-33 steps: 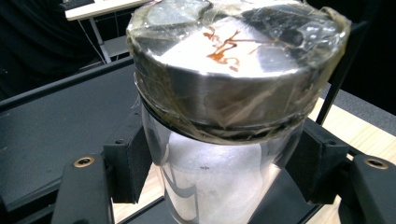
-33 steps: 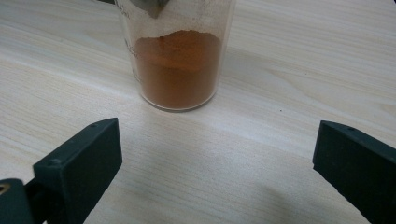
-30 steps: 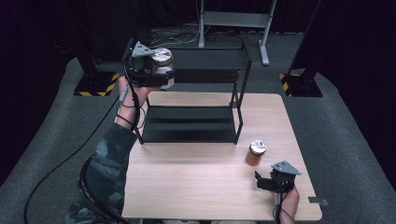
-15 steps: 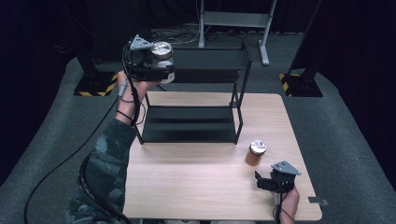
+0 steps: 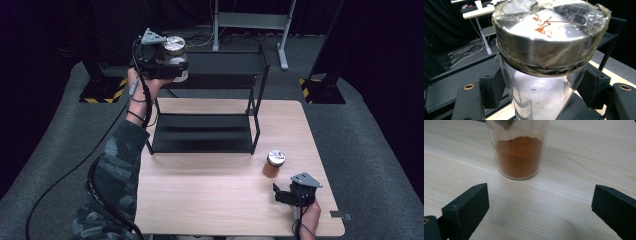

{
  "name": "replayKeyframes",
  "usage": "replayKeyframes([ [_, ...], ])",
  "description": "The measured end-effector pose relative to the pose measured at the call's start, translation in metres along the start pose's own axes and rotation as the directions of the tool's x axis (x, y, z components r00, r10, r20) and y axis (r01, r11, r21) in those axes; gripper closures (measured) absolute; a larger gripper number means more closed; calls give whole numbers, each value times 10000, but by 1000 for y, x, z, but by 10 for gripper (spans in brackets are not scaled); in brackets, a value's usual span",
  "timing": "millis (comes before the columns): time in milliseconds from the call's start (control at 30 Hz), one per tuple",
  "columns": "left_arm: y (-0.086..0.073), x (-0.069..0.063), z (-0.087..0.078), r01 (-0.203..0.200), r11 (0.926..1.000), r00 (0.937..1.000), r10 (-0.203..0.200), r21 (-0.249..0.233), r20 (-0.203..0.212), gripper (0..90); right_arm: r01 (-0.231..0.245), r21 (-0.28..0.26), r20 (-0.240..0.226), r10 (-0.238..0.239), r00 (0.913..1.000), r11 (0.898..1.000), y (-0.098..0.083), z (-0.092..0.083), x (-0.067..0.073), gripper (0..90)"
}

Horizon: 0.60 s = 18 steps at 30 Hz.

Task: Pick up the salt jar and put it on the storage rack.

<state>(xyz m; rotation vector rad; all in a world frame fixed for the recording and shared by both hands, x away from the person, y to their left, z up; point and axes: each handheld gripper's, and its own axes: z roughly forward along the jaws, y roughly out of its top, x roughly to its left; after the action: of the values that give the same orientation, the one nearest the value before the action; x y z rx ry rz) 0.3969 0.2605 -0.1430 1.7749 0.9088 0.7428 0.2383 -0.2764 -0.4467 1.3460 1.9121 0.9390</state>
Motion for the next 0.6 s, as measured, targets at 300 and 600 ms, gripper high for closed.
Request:
replayKeyframes([
  [300, 12, -2, 13, -4, 9999, 9994, 9, 148, -335, 306, 31, 24, 8, -31, 10000, 10000, 0, 0, 0, 1],
  [600, 17, -1, 30, -82, 9996, 9971, 102, 269, -750, 305, 67, 57, -8, -67, 10000, 10000, 1, 0, 0, 1],
])
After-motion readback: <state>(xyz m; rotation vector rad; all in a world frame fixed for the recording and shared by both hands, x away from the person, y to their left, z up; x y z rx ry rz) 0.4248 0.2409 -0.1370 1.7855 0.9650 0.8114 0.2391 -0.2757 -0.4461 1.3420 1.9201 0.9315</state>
